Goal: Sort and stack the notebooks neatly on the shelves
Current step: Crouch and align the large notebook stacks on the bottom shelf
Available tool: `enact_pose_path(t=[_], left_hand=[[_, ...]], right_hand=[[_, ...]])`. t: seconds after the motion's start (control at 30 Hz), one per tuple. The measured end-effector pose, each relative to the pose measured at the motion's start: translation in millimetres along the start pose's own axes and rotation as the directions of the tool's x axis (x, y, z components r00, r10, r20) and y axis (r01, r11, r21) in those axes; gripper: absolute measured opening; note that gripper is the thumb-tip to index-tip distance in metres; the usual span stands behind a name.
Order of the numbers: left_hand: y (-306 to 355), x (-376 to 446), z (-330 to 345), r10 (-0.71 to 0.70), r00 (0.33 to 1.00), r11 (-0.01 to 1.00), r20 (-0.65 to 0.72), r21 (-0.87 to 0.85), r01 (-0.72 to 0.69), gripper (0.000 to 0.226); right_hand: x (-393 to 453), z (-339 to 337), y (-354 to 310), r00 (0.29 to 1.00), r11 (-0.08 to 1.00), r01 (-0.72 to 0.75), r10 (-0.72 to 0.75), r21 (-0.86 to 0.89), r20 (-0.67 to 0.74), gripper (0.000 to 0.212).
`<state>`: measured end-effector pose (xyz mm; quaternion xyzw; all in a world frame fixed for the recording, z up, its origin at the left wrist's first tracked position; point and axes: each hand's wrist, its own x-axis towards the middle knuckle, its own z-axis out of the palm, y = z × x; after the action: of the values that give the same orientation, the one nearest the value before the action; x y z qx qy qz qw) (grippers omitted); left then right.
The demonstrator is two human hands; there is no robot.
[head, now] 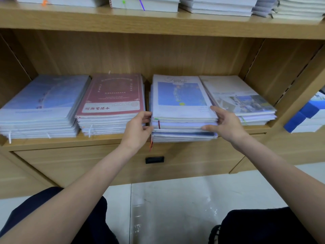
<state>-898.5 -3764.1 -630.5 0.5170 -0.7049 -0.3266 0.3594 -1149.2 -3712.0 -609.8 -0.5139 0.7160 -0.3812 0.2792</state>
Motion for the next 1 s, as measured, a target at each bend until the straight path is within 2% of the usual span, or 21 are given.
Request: enact_pose_path(t=[0.33, 0.43, 0.53, 0.63, 0.77, 1.0], left_hand=[[2, -7, 2, 0.011, 0.997, 1.0, -0.078, 0.014, -0.01, 0.027], [1, -8, 4, 0.022, 0.994, 0.999, -0.104, 0.044, -0.017, 0.024], [3, -8, 3, 0.022, 0.993, 1.0, -0.114, 0.001, -0.022, 0.02], [4, -7, 2, -0.003, 0.999, 0.998, -0.044, -0.059, 0.0, 0.033], [-4, -6, 7, -0.019, 0.992, 1.0, 0.123, 0.011, 0.017, 0.071], [-8, -7, 8, 0.0, 0.985, 0.998, 0.17, 0.061, -0.01, 0.077]], right_hand=[[-2, 0, 3, 0.998, 0.997, 0.008, -0.003, 0.079, -0.066, 0.079], [-7, -1, 1, 0.995, 0.998, 0.039, -0.034, 0.053, -0.093, 0.072], [-9, -4, 0, 0.993, 0.998, 0.056, -0.053, 0.03, -0.104, 0.069], [-8, -5, 1, 0.997, 0.998, 0.057, -0.056, 0.018, -0.055, 0.075], [-5, -3, 5, 0.999, 0.999, 0.041, -0.041, -0.035, 0.007, 0.084], [-2, -2, 10, 1.0, 0.996, 0.025, -0.024, -0.083, 0.009, 0.086]])
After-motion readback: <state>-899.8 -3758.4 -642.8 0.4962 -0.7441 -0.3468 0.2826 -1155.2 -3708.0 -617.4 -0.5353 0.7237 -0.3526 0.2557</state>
